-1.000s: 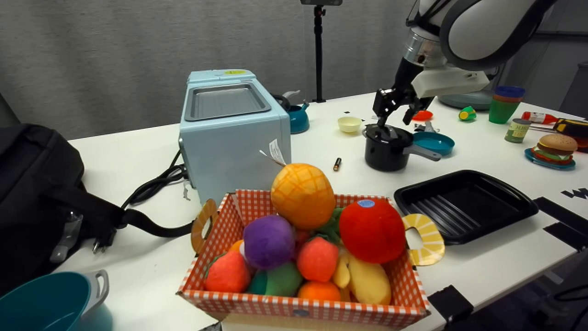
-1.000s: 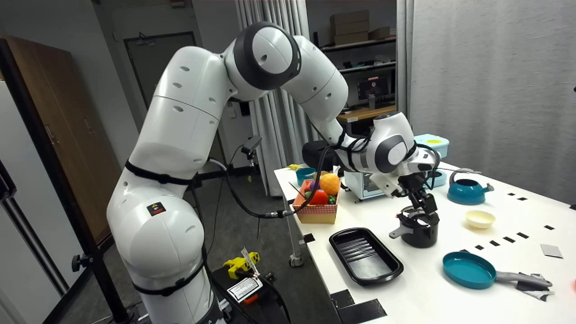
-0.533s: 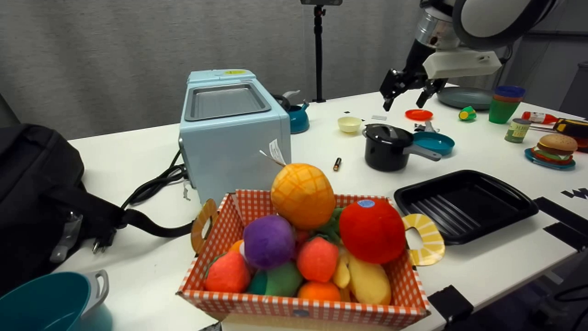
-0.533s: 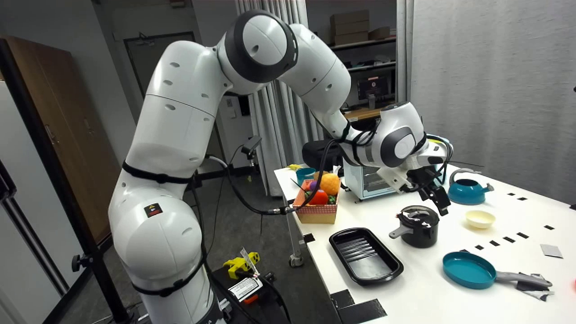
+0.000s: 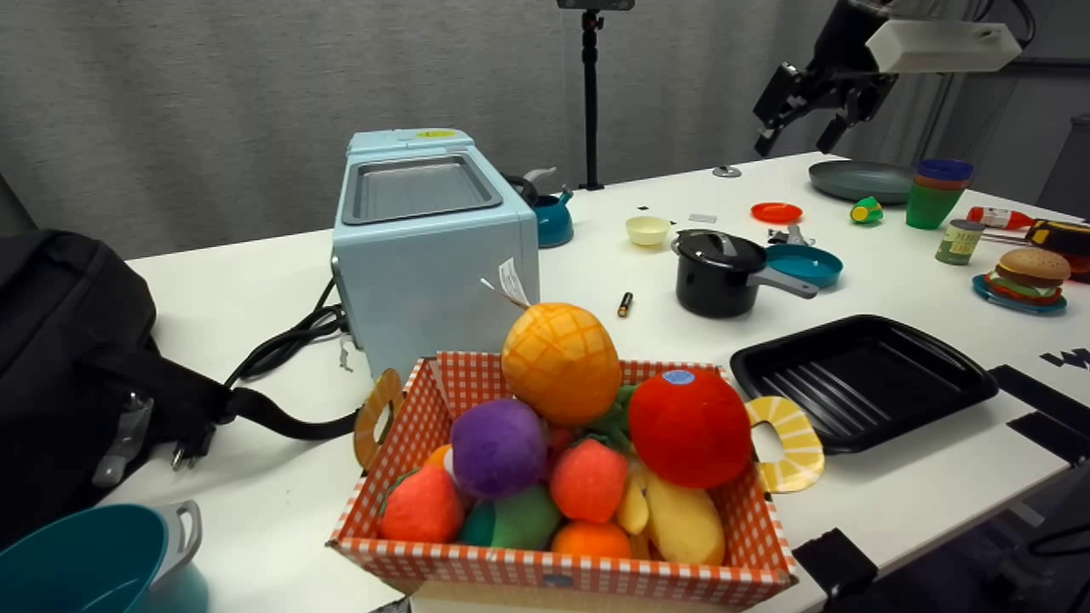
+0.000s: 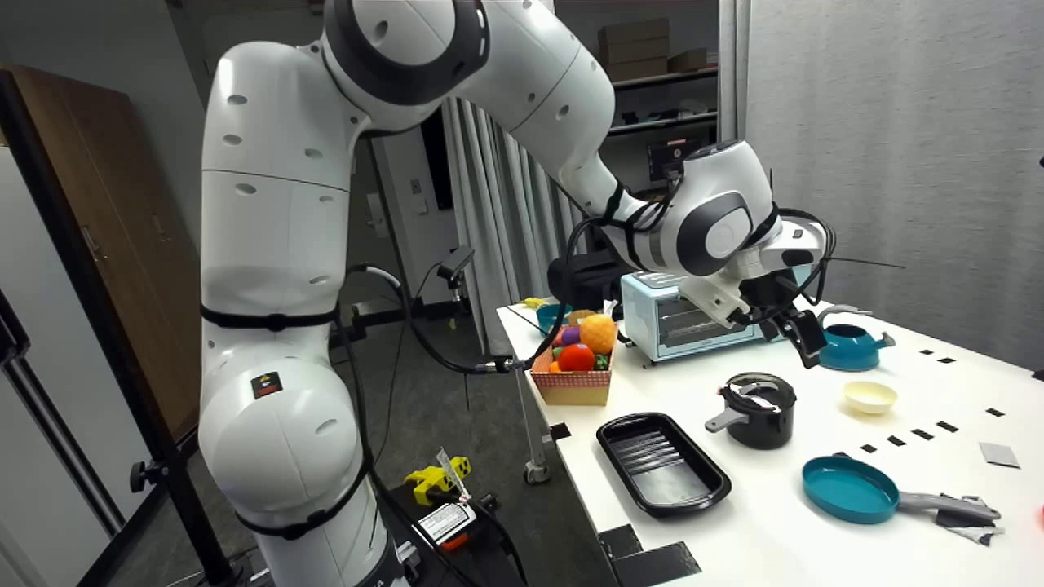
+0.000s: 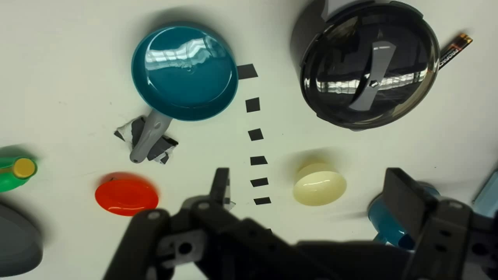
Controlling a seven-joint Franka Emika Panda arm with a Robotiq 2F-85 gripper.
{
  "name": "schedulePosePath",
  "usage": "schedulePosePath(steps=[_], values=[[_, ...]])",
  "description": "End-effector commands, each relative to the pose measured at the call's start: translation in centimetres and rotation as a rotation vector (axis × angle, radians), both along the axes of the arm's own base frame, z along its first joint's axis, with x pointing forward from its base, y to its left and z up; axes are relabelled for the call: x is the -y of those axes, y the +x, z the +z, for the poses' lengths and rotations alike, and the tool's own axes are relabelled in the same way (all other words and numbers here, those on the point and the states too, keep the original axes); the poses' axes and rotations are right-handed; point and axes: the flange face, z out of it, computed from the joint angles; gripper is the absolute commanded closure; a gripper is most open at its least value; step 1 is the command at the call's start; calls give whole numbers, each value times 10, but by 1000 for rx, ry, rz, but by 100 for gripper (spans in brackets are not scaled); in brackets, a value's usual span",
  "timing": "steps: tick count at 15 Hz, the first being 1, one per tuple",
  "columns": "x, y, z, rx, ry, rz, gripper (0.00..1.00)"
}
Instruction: Transfer the lid from the pan to the black pot
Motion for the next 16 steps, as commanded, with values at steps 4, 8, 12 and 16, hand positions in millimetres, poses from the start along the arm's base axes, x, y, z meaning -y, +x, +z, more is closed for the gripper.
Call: schedulePosePath(steps=[4,8,12,16], values=[[17,-53,37,47,35,36,0],[35,-74,45,70,36,9,0],[41,-68,40,46,32,-12,0],[41,-70,41,47,32,-12,0]])
